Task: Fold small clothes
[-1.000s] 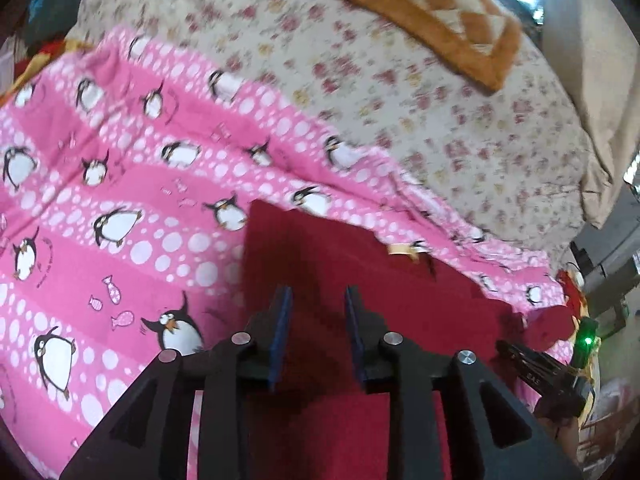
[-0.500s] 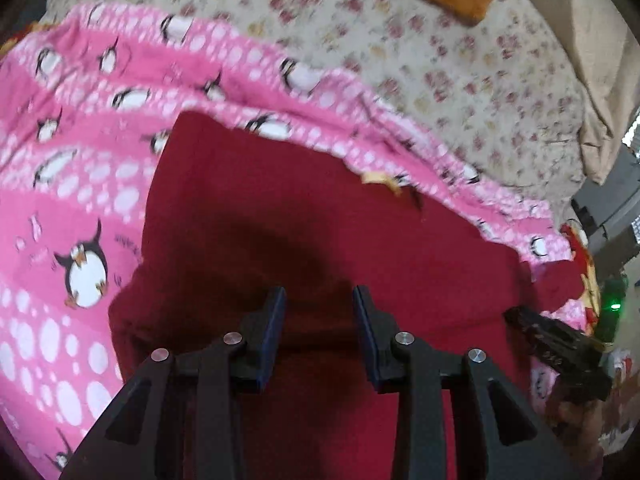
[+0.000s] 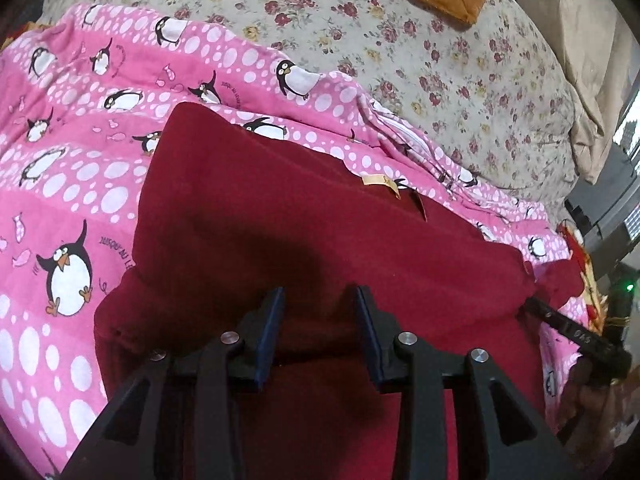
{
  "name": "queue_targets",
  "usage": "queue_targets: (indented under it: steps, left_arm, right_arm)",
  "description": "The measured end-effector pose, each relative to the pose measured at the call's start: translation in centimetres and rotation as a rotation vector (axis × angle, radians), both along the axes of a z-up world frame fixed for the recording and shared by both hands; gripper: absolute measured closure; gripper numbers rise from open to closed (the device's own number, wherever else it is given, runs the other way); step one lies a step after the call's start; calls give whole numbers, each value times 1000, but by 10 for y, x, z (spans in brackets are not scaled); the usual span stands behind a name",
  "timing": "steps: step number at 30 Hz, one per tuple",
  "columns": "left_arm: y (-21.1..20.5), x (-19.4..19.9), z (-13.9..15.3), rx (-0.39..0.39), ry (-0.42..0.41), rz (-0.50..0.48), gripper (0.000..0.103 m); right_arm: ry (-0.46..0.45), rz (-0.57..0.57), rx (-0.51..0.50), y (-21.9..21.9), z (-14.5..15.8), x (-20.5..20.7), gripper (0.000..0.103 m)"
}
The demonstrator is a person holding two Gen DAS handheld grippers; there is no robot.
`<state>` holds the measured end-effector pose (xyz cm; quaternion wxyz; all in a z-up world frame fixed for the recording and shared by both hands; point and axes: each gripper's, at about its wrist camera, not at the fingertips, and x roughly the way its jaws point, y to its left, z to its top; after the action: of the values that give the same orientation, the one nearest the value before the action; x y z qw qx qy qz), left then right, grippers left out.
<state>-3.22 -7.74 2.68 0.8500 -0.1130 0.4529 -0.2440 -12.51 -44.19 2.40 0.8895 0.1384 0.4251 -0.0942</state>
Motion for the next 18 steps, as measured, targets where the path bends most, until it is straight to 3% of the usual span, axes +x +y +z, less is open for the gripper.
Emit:
queue_targets:
  steps: [5, 18]
  left_arm:
    - [4, 1, -2, -38, 7, 8, 87]
    - [-3, -1, -1, 1, -21, 5, 85]
  right_arm:
    - [-11, 6, -6, 4, -6, 3, 33]
    - [-23, 15, 11, 3, -2, 3, 32]
